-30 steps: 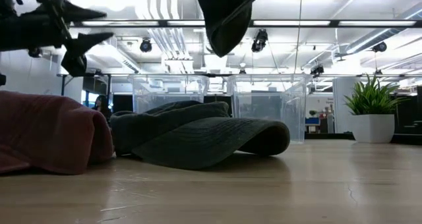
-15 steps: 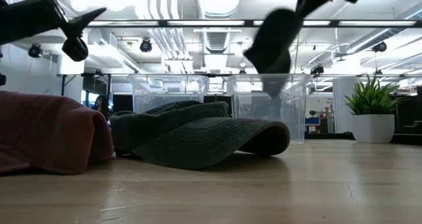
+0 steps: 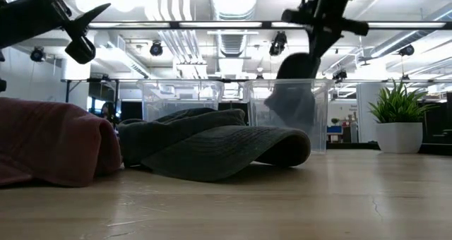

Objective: Pick & Place hat
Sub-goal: Put the top black cap into the right transparent bin, then put the black cap into the right transparent bin

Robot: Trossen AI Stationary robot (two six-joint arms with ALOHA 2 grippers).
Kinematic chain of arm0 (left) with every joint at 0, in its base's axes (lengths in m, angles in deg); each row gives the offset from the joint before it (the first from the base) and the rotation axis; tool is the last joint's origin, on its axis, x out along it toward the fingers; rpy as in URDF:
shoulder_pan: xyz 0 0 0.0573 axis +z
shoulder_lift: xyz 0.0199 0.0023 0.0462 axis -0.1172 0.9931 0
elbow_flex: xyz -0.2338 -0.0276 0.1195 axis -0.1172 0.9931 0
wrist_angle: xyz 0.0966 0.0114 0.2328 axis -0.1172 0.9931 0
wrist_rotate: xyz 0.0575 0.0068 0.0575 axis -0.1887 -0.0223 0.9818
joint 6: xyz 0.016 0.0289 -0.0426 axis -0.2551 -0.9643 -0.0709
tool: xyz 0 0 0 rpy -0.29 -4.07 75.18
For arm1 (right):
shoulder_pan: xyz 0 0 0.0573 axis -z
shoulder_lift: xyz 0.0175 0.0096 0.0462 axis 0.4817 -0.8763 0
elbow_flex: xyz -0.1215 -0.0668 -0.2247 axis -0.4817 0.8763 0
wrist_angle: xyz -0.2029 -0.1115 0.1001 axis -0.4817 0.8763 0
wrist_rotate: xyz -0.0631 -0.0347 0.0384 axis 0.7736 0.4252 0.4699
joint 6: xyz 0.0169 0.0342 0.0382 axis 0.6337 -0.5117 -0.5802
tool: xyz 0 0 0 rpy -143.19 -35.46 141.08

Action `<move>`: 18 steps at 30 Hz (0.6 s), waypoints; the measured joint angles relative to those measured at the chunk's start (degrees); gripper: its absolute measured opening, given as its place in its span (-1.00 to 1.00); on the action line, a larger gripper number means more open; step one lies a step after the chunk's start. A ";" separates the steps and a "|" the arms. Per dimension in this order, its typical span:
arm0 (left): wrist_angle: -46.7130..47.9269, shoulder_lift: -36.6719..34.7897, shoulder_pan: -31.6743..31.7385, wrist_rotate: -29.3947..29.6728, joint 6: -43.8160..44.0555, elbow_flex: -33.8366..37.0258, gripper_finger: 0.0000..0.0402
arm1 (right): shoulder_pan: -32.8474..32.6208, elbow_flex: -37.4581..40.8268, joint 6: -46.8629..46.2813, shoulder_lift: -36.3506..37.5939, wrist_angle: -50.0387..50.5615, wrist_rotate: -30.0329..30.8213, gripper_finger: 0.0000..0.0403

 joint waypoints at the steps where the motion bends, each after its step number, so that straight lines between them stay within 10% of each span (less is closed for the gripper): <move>1: 0.00 0.00 0.01 0.01 0.01 0.00 -0.07 | 0.22 0.39 0.89 -0.47 -0.91 0.12 -0.79; 11: 1.38 0.00 0.00 0.05 4.47 0.00 -0.07 | -5.27 -1.49 8.91 0.16 -9.43 1.95 -0.09; 18: 12.58 3.06 -0.08 1.28 9.33 -2.59 -0.07 | -13.35 -2.01 -4.22 1.00 -9.73 -14.12 0.02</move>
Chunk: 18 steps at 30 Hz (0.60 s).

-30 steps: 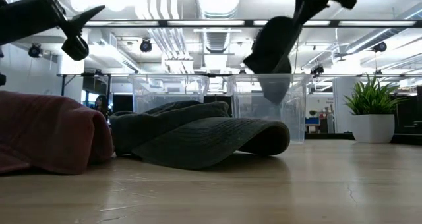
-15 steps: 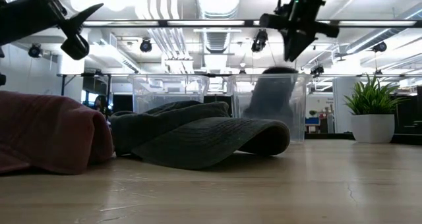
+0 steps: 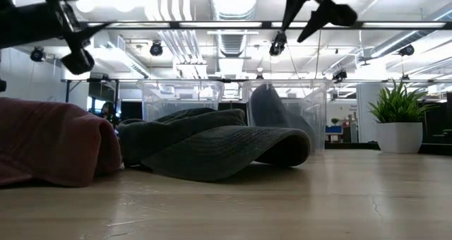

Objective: Pick & Place hat
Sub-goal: Put the black cap into the right transparent bin

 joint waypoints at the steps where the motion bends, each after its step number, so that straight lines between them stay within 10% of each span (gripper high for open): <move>1: 2.42 1.16 -0.09 -0.49 0.35 -0.75 -0.07 | -1.79 0.03 -2.64 -0.38 0.04 -1.03 0.02; 11: 12.75 18.97 -2.94 -5.90 -11.33 -12.53 -0.07 | -16.17 4.44 -27.21 -6.53 -1.88 -9.46 0.02; 18: 21.87 33.97 -9.96 -6.23 -27.80 -23.40 -0.07 | -22.04 13.05 -41.51 -12.05 -23.05 -9.56 0.02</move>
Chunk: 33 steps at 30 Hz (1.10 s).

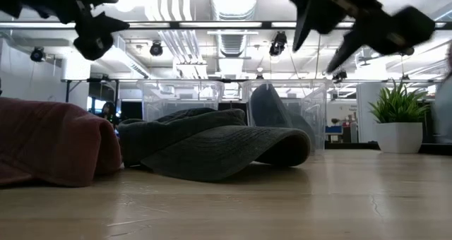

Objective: Pick & Place hat
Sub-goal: Put the black cap into the right transparent bin

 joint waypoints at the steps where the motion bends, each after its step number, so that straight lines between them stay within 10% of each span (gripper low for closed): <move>1: 0.54 2.10 -0.94 0.03 -1.74 -1.19 -0.07 | -0.94 1.40 -2.28 -0.75 -2.29 0.01 0.02; 12: 2.00 21.89 -3.82 1.40 -16.40 -8.55 -0.07 | -9.10 11.30 -20.75 -7.84 -25.77 12.03 0.02; 33: -7.05 43.46 -4.17 1.22 -18.73 -9.74 -0.07 | -5.39 5.02 -11.94 -19.20 -35.30 31.66 -0.09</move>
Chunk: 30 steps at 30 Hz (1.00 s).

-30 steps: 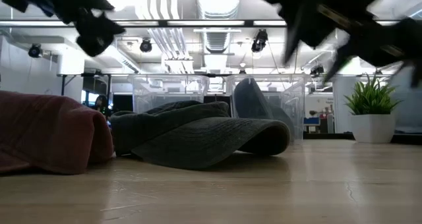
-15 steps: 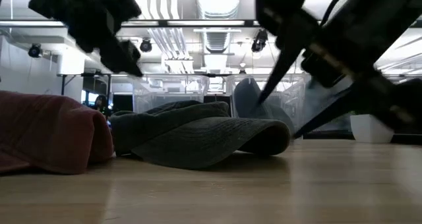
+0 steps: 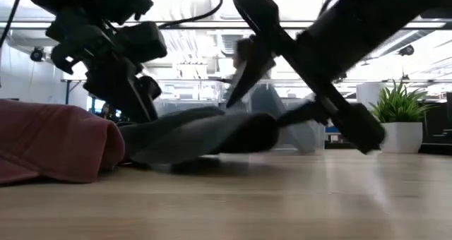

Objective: Pick & Place hat
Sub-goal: Put the black cap into the right transparent bin

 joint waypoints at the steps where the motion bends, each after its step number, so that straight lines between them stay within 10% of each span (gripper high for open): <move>1: -1.56 0.93 0.00 -0.03 0.55 0.00 -0.07 | 0.10 0.02 1.16 0.37 0.18 1.30 -0.12; 12: -6.27 3.05 -1.35 0.63 5.21 -5.32 -0.07 | 1.25 1.20 11.48 6.01 0.27 4.15 -0.91; 21: -6.24 -6.13 -1.82 7.83 5.17 -15.43 -0.07 | 1.34 2.12 28.31 22.40 12.77 8.12 -0.93; 30: -5.23 -16.56 -5.19 18.25 3.97 -20.89 -0.07 | 1.86 -4.23 60.40 42.03 23.16 28.07 -0.94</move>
